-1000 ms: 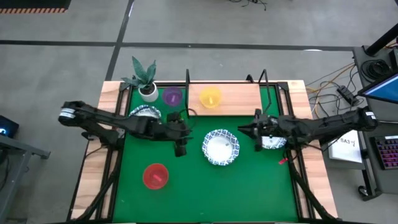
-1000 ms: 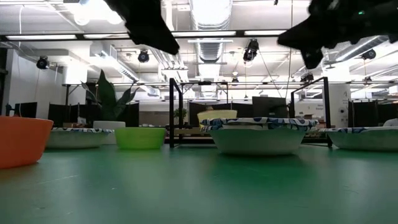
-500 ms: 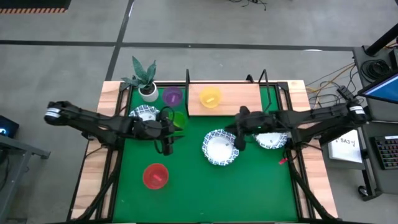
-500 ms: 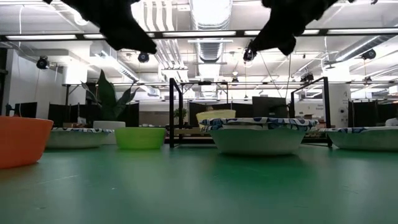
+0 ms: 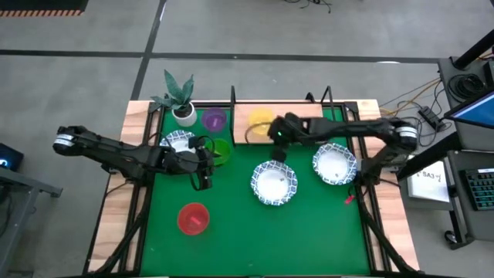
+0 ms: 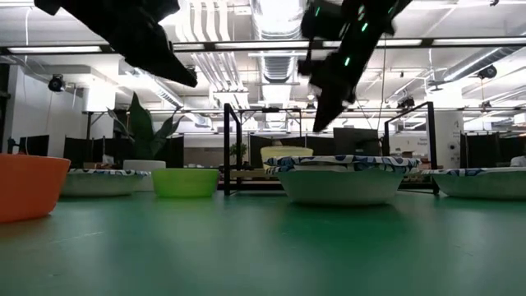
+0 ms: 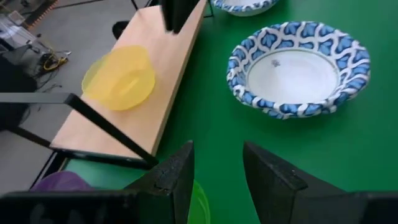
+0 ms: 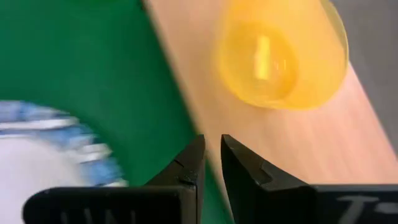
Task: Place and stack bowls onto a shelf
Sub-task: Put the yellow bowl on the shelf, then put the white bowl under the other middle white bowl on the shelf
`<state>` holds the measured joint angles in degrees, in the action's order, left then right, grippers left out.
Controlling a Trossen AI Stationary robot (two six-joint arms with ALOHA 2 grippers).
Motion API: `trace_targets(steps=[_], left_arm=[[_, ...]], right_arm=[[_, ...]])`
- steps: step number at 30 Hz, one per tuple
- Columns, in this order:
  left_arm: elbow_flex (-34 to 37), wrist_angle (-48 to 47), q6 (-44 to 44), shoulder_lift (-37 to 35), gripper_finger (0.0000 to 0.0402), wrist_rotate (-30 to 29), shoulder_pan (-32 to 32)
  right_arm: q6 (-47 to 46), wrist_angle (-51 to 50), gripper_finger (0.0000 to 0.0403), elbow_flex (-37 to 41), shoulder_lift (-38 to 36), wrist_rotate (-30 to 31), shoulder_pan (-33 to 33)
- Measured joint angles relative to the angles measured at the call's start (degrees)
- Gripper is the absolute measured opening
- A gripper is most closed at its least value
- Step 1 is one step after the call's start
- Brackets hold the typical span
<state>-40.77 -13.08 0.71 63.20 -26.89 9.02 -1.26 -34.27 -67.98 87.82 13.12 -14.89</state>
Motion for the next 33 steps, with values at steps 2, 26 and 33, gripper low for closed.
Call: trace_targets(steps=[2,26,33], left_arm=[[0.04,-0.96,-0.01,-0.25,0.012,-0.21,-0.02],[0.07,-7.37,-1.26,-6.54,0.012,-4.13,0.0],[0.07,-10.43,-1.82,-6.61,0.012,-4.05,0.0]], right_arm=[[1.71,-0.1,0.0043,-0.94,3.03,-0.11,-2.97],[3.2,-1.83,0.0043,-11.31,14.76,-6.35,-7.64],[-5.33,-4.03,0.0043,-11.16,7.77,-13.55,0.24]])
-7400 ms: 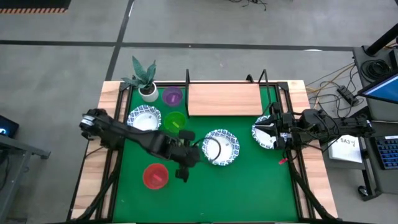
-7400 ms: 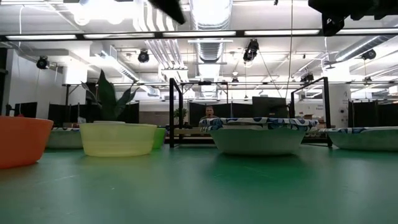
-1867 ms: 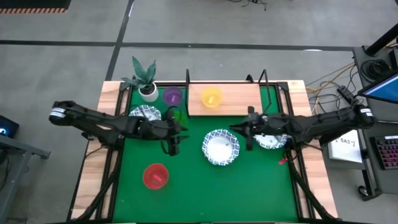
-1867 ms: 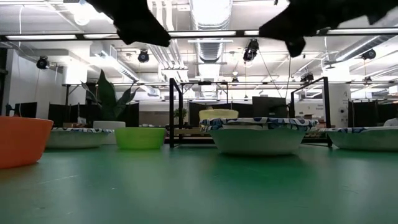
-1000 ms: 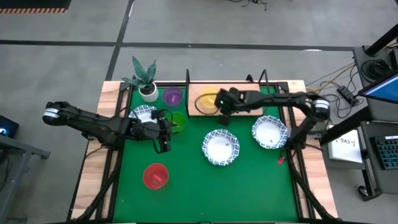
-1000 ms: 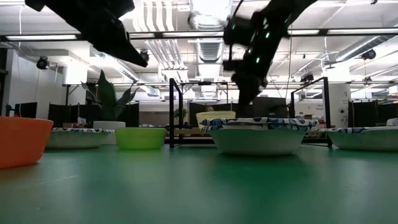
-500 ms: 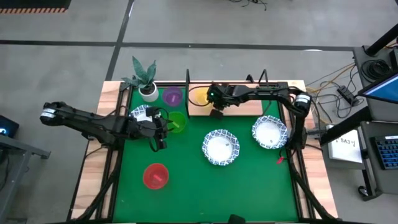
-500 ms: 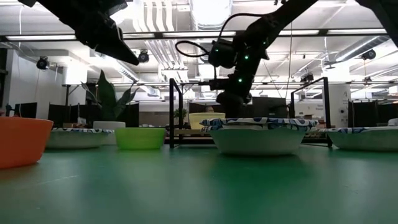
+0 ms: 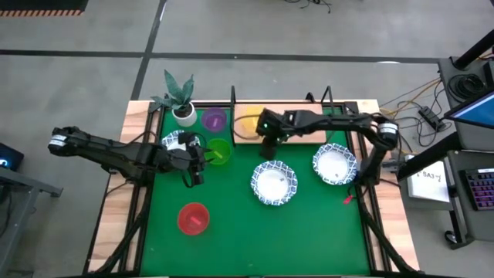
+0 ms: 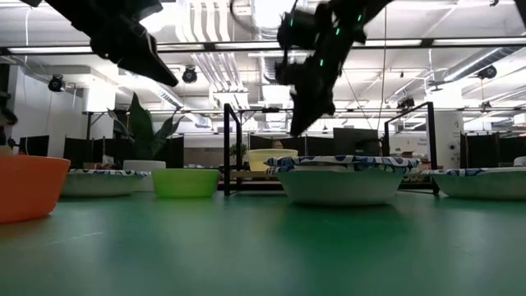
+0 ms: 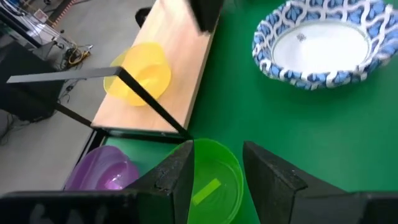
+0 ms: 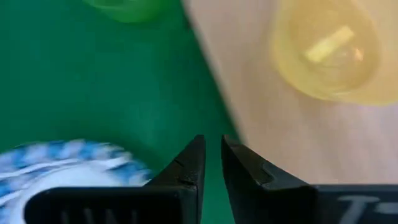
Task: Place and stack bowls onto a shelf
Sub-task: Put the white bowl under the other middle white bowl on the shelf
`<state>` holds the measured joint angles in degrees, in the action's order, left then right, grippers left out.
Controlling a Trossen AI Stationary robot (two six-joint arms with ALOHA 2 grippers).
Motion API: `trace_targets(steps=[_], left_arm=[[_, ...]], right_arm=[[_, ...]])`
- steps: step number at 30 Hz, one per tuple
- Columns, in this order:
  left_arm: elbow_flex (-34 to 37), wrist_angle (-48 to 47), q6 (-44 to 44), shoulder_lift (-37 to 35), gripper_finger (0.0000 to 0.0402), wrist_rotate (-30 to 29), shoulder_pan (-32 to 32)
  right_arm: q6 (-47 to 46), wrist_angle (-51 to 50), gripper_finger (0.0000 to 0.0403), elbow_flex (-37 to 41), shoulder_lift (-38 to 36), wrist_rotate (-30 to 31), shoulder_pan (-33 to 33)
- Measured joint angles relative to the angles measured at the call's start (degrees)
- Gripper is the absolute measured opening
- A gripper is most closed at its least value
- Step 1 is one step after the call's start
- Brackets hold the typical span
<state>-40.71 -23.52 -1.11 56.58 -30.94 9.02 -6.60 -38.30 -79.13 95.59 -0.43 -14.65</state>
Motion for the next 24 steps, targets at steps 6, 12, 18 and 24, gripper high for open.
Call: trace_targets(steps=[6,12,18,24], left_arm=[[0.0,-0.77,-1.35,0.25,0.012,0.04,0.0],[0.0,-2.76,-1.83,0.26,0.012,0.12,0.0],[0.02,-4.95,-1.25,0.26,0.012,0.15,0.06],[0.02,-4.97,-1.69,0.23,0.012,0.13,0.02]], right_arm=[[-9.1,3.91,0.0043,0.63,-3.42,3.7,9.73],[-19.44,12.24,0.0043,4.09,-3.41,1.59,17.53],[-25.15,7.63,0.0043,6.83,-3.88,-2.7,19.48],[-36.51,-3.85,0.0043,10.04,-5.26,-1.28,14.22]])
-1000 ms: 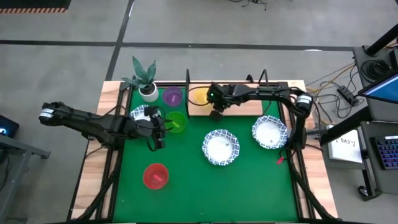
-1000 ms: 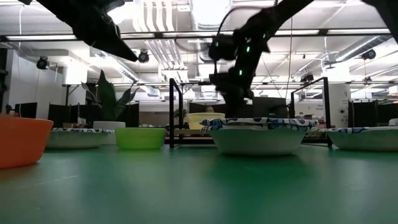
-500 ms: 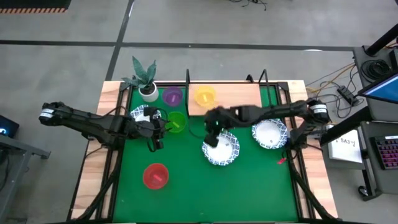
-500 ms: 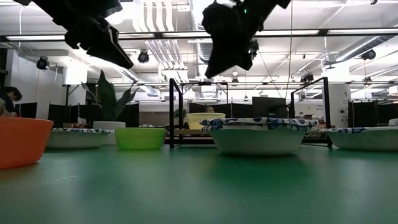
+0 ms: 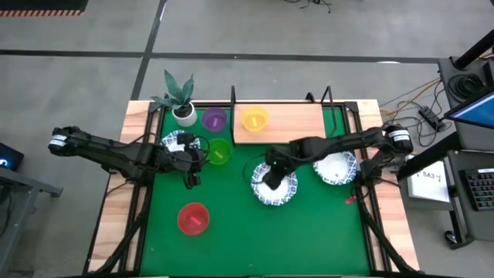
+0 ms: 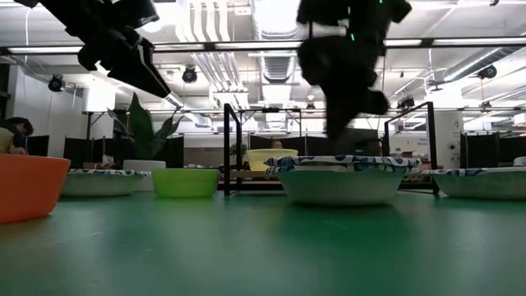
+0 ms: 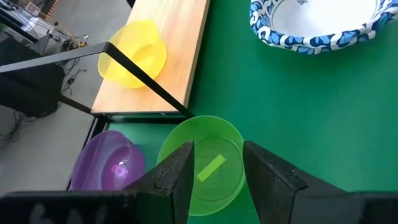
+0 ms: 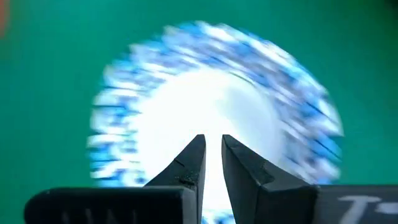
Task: Place and stack bowls onto a shelf
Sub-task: Put the white bowl under the other middle white bowl on the shelf
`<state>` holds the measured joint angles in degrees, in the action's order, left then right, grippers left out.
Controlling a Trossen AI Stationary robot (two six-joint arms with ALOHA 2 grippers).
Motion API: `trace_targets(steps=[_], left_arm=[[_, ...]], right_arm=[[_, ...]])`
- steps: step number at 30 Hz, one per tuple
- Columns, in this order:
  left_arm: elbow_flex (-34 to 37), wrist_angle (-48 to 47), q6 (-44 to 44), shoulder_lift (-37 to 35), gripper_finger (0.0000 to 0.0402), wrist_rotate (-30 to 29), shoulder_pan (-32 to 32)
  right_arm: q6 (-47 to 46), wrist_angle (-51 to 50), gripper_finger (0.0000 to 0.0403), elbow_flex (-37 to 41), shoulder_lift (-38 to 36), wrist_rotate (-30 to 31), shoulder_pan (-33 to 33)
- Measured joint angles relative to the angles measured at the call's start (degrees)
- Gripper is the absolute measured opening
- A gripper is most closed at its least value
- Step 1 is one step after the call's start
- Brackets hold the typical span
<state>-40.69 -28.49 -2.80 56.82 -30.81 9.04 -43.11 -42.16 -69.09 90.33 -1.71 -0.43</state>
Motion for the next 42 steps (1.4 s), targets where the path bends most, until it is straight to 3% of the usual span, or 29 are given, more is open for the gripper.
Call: trace_targets(steps=[10,20,25,36,42], left_arm=[[0.0,-0.04,-0.9,-0.02,0.012,0.0,-0.02],[0.0,-0.04,-0.99,-0.02,0.012,-0.04,-0.02],[0.0,-0.06,-0.98,-0.02,0.012,-0.04,-0.02],[0.0,-0.04,-0.97,-0.02,0.012,-0.07,-0.02],[0.0,-0.04,-0.97,-0.02,0.012,-0.07,-0.02]], right_arm=[[-0.29,-2.43,0.0056,1.79,0.15,-0.48,-5.18],[1.11,-7.04,0.0161,0.95,0.37,0.34,-8.26],[3.22,-7.39,0.0186,1.83,1.47,0.32,-8.46],[3.65,-6.47,0.0172,2.53,3.8,0.26,-8.46],[3.69,-6.34,0.0122,1.75,3.62,0.34,-8.46]])
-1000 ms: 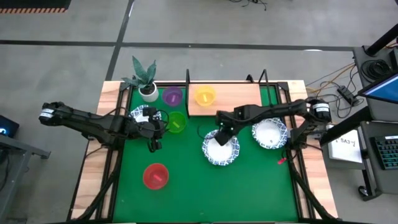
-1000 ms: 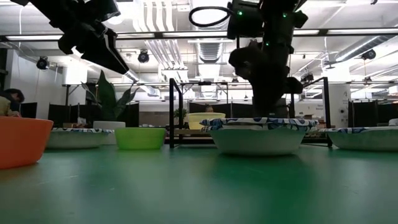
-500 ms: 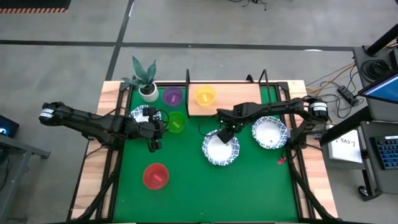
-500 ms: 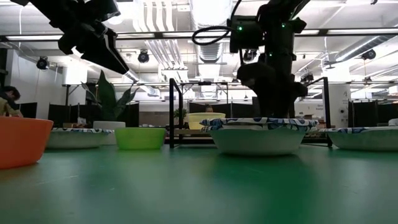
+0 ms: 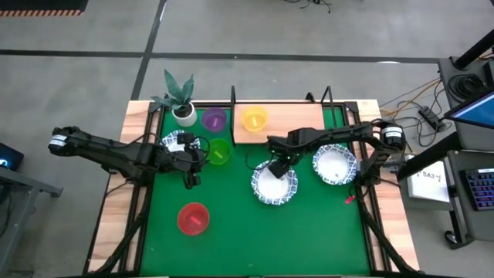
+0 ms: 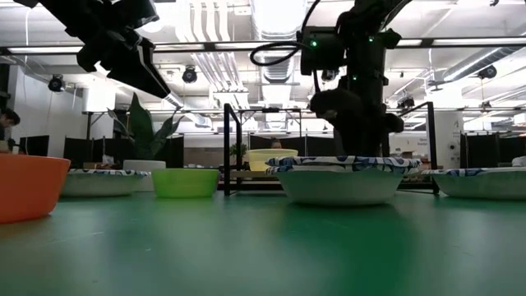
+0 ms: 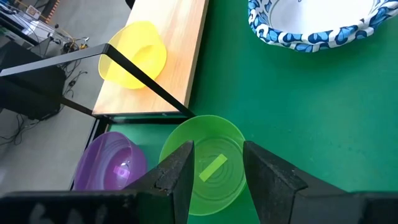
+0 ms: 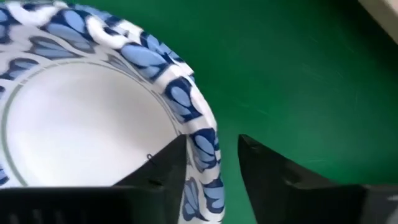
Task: Place and stack bowls onto a shelf
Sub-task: Put the white bowl under the other middle white bowl on the shelf
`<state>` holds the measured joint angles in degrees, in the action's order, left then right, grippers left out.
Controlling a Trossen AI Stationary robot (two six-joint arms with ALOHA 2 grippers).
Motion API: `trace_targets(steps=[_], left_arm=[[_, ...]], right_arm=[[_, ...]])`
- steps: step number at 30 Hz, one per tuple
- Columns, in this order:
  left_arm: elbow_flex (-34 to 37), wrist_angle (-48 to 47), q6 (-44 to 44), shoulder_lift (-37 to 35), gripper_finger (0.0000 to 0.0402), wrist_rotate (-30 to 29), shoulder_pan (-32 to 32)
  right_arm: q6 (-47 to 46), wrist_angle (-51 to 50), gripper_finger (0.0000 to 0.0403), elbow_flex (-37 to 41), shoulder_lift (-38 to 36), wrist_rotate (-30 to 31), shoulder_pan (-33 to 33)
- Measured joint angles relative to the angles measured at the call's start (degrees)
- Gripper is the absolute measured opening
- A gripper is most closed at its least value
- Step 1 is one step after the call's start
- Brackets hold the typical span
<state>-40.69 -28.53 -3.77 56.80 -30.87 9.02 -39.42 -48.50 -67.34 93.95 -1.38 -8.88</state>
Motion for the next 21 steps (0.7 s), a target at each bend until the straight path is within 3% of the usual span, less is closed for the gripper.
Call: trace_targets(steps=[7,21], left_arm=[[0.0,0.0,0.02,0.0,0.012,0.0,0.0],[0.0,0.0,0.04,0.0,0.012,0.0,0.0]], right_arm=[[0.65,-0.01,0.0019,-0.02,-0.09,0.49,0.0],[1.17,-4.73,0.0013,-8.1,-0.56,-1.37,0.75]])
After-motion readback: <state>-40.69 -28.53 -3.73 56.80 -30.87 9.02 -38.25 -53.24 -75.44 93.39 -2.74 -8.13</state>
